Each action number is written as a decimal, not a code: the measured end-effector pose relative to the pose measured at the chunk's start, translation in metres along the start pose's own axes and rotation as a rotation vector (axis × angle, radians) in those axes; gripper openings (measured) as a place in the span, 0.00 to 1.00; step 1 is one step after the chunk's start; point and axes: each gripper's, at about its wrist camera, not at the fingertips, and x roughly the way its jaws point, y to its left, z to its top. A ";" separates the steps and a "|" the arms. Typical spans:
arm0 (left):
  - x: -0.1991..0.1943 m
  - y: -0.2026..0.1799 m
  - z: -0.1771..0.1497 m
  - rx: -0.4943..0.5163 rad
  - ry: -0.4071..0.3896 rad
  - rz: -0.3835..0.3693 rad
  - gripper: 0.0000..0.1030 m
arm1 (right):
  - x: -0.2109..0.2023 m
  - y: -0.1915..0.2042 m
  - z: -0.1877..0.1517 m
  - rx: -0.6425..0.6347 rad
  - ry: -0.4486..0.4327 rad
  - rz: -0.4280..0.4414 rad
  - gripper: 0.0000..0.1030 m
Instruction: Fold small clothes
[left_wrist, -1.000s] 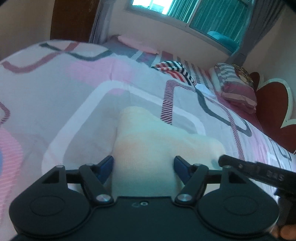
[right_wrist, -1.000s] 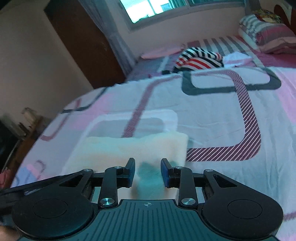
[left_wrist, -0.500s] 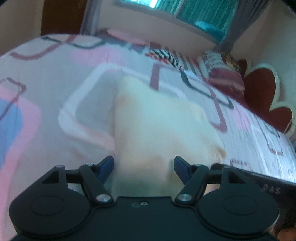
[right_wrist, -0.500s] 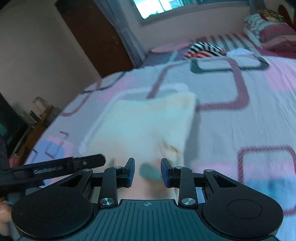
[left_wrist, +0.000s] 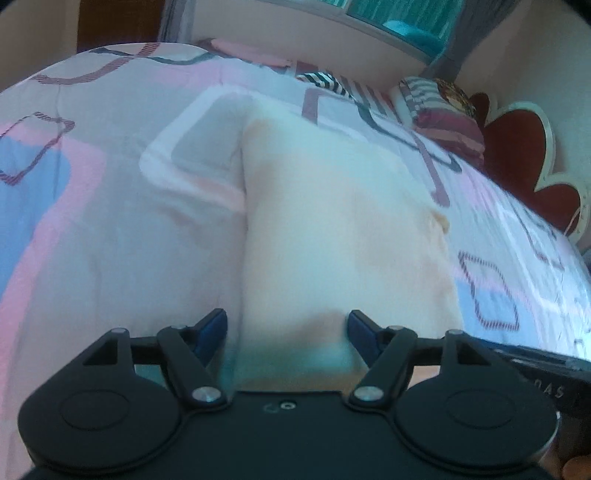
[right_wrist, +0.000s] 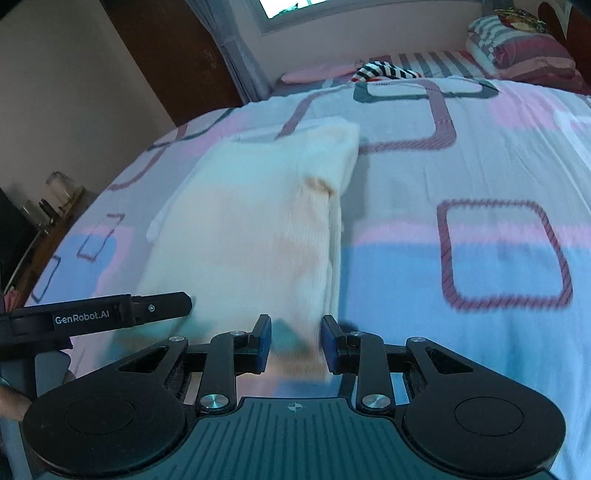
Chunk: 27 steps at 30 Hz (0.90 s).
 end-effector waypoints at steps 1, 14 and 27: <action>0.000 -0.002 -0.003 0.019 -0.007 0.006 0.68 | 0.000 0.001 -0.004 0.003 0.004 -0.009 0.11; -0.020 -0.021 -0.006 0.052 -0.017 0.057 0.94 | -0.005 -0.001 -0.016 0.115 0.052 -0.091 0.08; -0.075 -0.052 -0.019 0.120 -0.035 0.187 0.99 | -0.085 0.019 -0.033 0.091 -0.094 -0.100 0.66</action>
